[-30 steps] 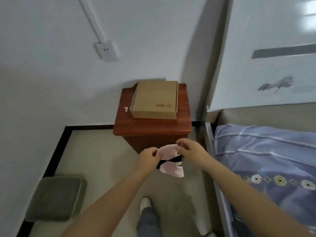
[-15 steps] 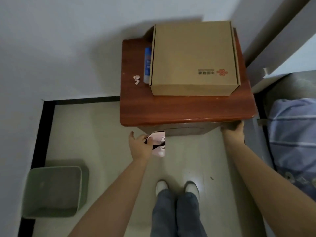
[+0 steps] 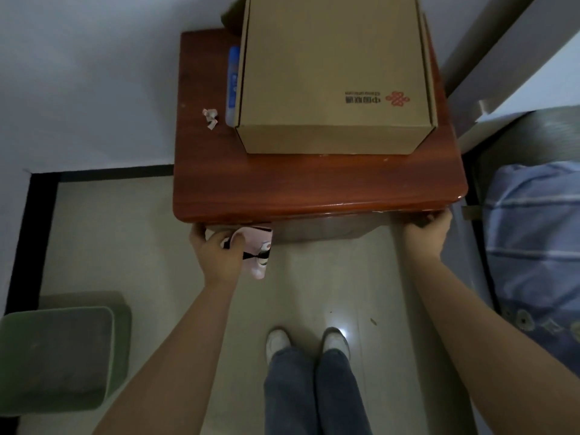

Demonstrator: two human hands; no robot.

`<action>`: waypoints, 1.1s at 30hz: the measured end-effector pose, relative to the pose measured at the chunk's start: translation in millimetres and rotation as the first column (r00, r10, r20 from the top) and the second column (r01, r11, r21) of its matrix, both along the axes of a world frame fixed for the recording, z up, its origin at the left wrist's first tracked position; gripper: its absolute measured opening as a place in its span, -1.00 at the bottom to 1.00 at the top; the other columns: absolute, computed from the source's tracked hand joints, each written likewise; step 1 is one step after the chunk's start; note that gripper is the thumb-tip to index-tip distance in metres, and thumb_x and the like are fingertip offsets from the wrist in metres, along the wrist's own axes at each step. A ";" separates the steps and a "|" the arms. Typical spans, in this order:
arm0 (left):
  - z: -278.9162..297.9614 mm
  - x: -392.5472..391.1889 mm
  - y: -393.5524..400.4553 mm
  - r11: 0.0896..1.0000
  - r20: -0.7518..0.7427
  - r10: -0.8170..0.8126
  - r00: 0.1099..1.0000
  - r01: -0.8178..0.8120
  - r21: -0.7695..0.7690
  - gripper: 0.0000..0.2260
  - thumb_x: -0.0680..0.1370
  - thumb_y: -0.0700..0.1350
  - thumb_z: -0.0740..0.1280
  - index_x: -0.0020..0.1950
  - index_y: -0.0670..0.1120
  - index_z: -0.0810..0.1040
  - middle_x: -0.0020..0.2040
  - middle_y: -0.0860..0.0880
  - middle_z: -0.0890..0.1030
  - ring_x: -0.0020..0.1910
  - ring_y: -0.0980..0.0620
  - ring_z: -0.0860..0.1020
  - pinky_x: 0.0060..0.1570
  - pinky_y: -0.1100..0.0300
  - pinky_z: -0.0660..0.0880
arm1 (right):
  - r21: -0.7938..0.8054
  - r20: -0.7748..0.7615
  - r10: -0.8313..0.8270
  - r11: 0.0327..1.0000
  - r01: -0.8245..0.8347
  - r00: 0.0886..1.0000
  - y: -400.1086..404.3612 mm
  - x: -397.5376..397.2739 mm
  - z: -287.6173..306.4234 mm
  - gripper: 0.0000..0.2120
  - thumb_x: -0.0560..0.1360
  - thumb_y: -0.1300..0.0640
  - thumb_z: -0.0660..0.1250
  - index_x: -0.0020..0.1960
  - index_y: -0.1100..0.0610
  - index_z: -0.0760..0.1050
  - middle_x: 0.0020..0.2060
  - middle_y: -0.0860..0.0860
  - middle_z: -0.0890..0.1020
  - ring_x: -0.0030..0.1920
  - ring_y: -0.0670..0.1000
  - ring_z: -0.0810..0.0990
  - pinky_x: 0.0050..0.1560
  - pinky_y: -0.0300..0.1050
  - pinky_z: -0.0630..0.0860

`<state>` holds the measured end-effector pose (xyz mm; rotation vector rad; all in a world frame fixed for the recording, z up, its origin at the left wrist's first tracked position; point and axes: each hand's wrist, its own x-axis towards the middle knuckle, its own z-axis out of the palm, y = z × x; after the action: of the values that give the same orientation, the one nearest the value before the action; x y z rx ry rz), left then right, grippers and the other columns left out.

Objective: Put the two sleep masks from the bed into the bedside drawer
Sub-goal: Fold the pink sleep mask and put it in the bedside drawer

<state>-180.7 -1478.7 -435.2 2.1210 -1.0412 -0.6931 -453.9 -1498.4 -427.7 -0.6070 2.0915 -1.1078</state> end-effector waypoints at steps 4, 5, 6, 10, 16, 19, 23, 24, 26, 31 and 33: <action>12.8 3.0 54.5 0.985 -0.033 -0.054 0.998 0.059 0.163 -0.91 0.44 -0.36 0.33 -0.10 -0.35 0.59 0.37 -0.33 0.26 0.37 -0.22 0.28 0.27 0.18 0.25 | 0.153 -0.023 0.071 0.986 -0.067 0.997 50.9 -7.6 4.0 -0.53 0.34 0.34 0.34 0.19 0.16 0.27 0.08 0.15 0.49 0.10 0.13 0.48 0.11 -0.02 0.41; 14.1 2.5 63.9 0.976 -0.035 -0.069 0.997 0.075 0.203 -0.90 0.45 -0.34 0.32 -0.09 -0.34 0.58 0.37 -0.32 0.26 0.37 -0.21 0.29 0.30 0.13 0.26 | 0.191 -0.023 0.100 0.977 -0.094 0.995 60.7 -9.1 4.5 -0.52 0.34 0.33 0.36 0.19 0.18 0.27 0.11 0.19 0.49 0.13 0.16 0.49 0.13 0.04 0.43; 14.8 2.5 70.8 0.967 -0.034 -0.088 0.996 0.094 0.238 -0.90 0.46 -0.34 0.31 -0.09 -0.35 0.58 0.38 -0.31 0.28 0.36 -0.20 0.30 0.29 0.12 0.27 | 0.221 -0.017 0.118 0.969 -0.111 0.993 67.6 -10.0 4.7 -0.50 0.34 0.31 0.38 0.21 0.19 0.26 0.15 0.22 0.49 0.15 0.19 0.48 0.15 0.09 0.44; 14.1 3.6 79.0 0.931 -0.022 -0.122 0.992 0.122 0.345 -0.88 0.46 -0.32 0.31 -0.08 -0.37 0.57 0.33 -0.30 0.36 0.25 -0.20 0.42 0.12 0.14 0.36 | 0.283 0.014 0.094 0.954 -0.094 0.995 71.9 -7.3 2.6 -0.34 0.36 0.32 0.38 0.35 0.15 0.13 0.25 0.25 0.44 0.21 0.24 0.46 0.22 0.17 0.43; 42.5 -10.5 87.3 0.938 0.006 -0.079 0.997 0.072 0.339 -0.85 0.51 -0.22 0.26 -0.02 -0.23 0.59 -0.02 -0.24 0.53 -0.08 -0.12 0.49 -0.18 0.21 0.36 | 0.473 -0.394 0.471 0.840 -0.266 0.789 71.2 9.1 9.4 -0.46 0.35 0.24 0.39 0.26 0.21 0.24 0.41 0.29 0.15 0.41 0.32 0.10 0.38 0.33 0.09; 56.4 -17.8 71.0 0.959 -0.119 0.031 0.992 0.004 0.284 -0.84 0.53 -0.17 0.21 -0.21 -0.15 0.50 -0.15 -0.30 0.60 -0.23 -0.16 0.52 -0.27 0.09 0.45 | 0.593 -0.497 0.787 0.615 -0.519 0.366 71.9 25.7 13.0 -0.63 0.38 0.25 0.32 0.17 0.19 0.37 0.38 0.23 0.28 0.44 0.24 0.08 0.41 0.28 -0.15; 44.6 -23.1 21.4 0.916 -0.180 0.059 0.982 0.018 0.400 -0.90 0.51 -0.25 0.19 -0.20 -0.21 0.44 -0.17 -0.34 0.59 -0.32 -0.22 0.59 -0.27 0.00 0.58 | 0.602 -0.371 0.924 0.318 -0.732 0.097 66.2 57.3 12.0 -0.77 0.50 0.18 0.19 0.15 0.12 0.42 0.19 0.09 0.54 0.30 0.11 0.38 0.46 0.09 0.04; 38.1 -23.7 10.2 0.892 -0.213 0.092 0.973 0.015 0.453 -0.91 0.50 -0.27 0.20 -0.16 -0.25 0.46 -0.19 -0.29 0.57 -0.42 -0.13 0.56 -0.40 0.10 0.55 | 0.589 -0.351 0.932 0.293 -0.753 0.088 64.0 62.3 11.0 -0.77 0.51 0.18 0.17 0.16 0.12 0.42 0.18 0.09 0.55 0.27 0.10 0.41 0.44 0.05 0.11; 24.8 -22.3 -6.6 0.833 -0.249 0.186 0.950 -0.019 0.552 -0.88 0.49 -0.30 0.23 -0.03 -0.33 0.48 -0.19 -0.27 0.54 -0.51 -0.02 0.49 -0.52 0.19 0.47 | 0.576 -0.329 0.940 0.273 -0.771 0.087 61.0 66.1 8.0 -0.76 0.51 0.20 0.17 0.17 0.13 0.42 0.17 0.09 0.55 0.24 0.11 0.43 0.39 0.04 0.21; 6.8 -16.6 -20.3 0.776 -0.217 0.266 0.939 -0.075 0.626 -0.84 0.51 -0.31 0.23 0.06 -0.34 0.48 0.08 -0.30 0.57 -0.18 -0.19 0.58 -0.39 0.08 0.55 | 0.504 -0.369 0.923 0.297 -0.811 0.108 63.9 59.0 4.1 -0.79 0.47 0.26 0.26 0.09 0.21 0.50 0.06 0.18 0.62 0.11 0.21 0.53 0.24 0.12 0.38; 6.8 -15.1 -19.3 0.768 -0.140 0.130 0.982 -0.010 0.640 -0.84 0.53 -0.29 0.20 0.02 -0.35 0.49 0.12 -0.32 0.57 -0.02 -0.23 0.57 -0.19 0.00 0.55 | 0.516 -0.374 0.923 0.284 -0.808 0.086 64.1 58.0 2.1 -0.80 0.47 0.26 0.24 0.09 0.21 0.49 0.05 0.19 0.61 0.09 0.21 0.52 0.21 0.12 0.39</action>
<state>-195.9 -1498.0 -428.4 2.5824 -0.6680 -1.3231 -396.0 -1434.3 -425.6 -2.0474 1.6246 0.1024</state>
